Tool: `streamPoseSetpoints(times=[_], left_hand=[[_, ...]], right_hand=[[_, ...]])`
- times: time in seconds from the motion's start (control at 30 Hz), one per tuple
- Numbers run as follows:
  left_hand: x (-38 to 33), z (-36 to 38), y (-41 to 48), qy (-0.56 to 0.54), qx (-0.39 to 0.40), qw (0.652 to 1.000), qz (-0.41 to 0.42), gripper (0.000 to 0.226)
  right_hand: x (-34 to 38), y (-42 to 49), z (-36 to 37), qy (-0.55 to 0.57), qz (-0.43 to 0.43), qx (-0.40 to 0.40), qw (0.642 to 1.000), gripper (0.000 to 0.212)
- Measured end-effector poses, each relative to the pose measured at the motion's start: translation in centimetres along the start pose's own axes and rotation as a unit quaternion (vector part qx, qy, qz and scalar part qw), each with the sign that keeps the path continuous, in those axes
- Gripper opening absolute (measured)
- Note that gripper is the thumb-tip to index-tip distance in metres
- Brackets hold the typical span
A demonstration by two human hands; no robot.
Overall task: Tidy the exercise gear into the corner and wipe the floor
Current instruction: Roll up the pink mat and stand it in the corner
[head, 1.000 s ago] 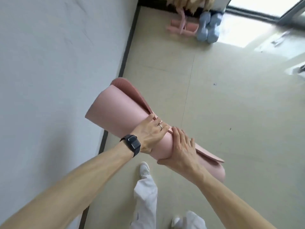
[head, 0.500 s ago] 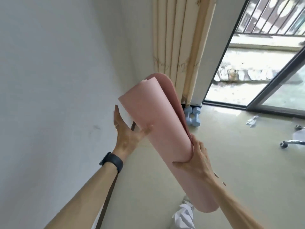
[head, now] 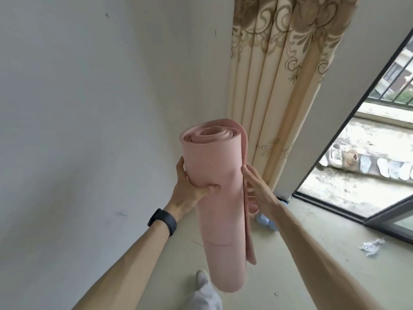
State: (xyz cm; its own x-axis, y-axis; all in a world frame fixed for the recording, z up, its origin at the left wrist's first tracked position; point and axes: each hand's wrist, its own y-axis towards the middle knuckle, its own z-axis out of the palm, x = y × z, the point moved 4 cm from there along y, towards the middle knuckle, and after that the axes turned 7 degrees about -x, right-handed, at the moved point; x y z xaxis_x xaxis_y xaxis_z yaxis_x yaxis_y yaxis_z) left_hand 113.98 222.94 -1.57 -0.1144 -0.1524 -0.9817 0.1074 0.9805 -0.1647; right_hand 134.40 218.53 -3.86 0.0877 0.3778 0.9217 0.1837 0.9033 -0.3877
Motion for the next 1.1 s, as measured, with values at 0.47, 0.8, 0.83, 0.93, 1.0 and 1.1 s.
streamPoseSetpoints(times=[0.47, 0.8, 0.83, 0.93, 1.0, 1.1], left_hand=[[5.2, 4.1, 20.0, 0.144, -0.052, 0.987, -0.056, 0.12], [8.7, 7.9, 30.9, -0.166, -0.134, 0.934, -0.288, 0.031], [9.1, 8.1, 32.3, -0.171, -0.144, 0.929, -0.294, 0.024], [10.2, 9.0, 35.5, -0.117, -0.162, 0.939, -0.279, 0.032], [11.3, 9.6, 37.4, -0.103, -0.179, 0.94, -0.271, 0.041], [14.0, 9.9, 39.4, -0.123, -0.194, 0.931, -0.283, 0.044]], right_hand=[[7.3, 25.1, 0.0, -0.077, 0.061, -0.017, 0.995, 0.1], [2.3, 38.7, 0.8, -0.145, 0.068, 0.012, 0.987, 0.06], [2.0, 39.9, 0.7, -0.15, 0.087, 0.03, 0.984, 0.059], [0.5, 42.4, 0.8, -0.123, 0.141, 0.041, 0.981, 0.052], [-0.6, 44.1, 0.9, -0.145, 0.142, 0.054, 0.978, 0.062], [-2.7, 46.8, 1.2, -0.189, 0.135, 0.073, 0.97, 0.076]])
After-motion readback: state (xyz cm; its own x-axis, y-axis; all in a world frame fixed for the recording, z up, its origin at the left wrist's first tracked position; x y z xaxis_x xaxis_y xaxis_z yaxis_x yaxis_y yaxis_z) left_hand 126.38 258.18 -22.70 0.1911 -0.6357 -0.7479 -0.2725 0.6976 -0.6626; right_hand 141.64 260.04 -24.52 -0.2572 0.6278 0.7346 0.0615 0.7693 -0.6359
